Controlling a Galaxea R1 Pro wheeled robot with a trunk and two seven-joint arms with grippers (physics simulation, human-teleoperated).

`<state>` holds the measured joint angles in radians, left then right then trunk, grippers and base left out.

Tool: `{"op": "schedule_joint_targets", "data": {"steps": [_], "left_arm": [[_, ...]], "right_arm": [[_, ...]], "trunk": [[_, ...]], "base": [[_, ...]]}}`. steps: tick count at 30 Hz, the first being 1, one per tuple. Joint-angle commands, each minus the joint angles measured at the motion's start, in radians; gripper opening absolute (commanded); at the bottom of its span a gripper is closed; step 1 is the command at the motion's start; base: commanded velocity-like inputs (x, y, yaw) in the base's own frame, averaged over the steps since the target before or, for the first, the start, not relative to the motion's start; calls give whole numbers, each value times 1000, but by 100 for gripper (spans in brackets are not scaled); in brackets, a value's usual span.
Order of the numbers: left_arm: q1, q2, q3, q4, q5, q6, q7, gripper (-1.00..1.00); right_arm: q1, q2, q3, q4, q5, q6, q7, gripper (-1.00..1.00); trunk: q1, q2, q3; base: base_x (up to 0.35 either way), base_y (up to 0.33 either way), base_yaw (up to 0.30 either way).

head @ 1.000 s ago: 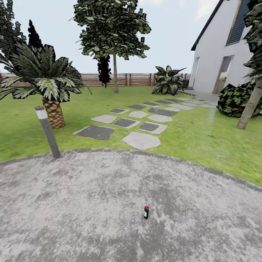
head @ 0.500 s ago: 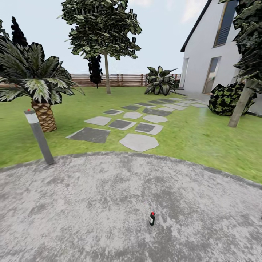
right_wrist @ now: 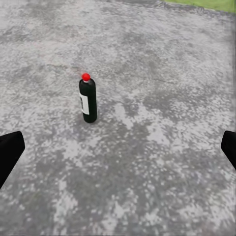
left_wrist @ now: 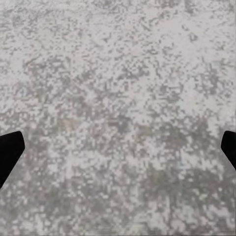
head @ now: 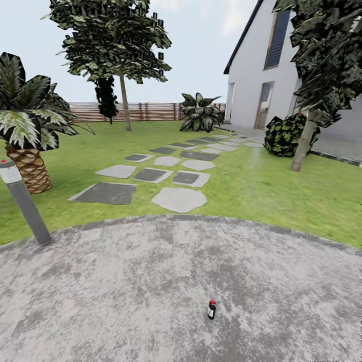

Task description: In the garden, pick up the pesticide atomizer on the floor and spray pesticide onto both trees until each tree trunk is fully covered.

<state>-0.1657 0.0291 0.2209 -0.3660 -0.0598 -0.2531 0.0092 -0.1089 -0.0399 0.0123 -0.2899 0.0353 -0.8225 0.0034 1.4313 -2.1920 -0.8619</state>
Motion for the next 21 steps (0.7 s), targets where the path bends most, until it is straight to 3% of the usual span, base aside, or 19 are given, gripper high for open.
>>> {"op": "schedule_joint_targets", "data": {"steps": [1,21], "left_arm": [[0,0,0,0,0,0,0,100],[0,0,0,0,-1,0,0,100]], "right_arm": [[0,0,0,0,0,0,0,100],[0,0,0,0,-1,0,1,100]], "trunk": [[0,0,0],[0,0,8]], "base": [[167,278,-268],[161,278,-269]]}}
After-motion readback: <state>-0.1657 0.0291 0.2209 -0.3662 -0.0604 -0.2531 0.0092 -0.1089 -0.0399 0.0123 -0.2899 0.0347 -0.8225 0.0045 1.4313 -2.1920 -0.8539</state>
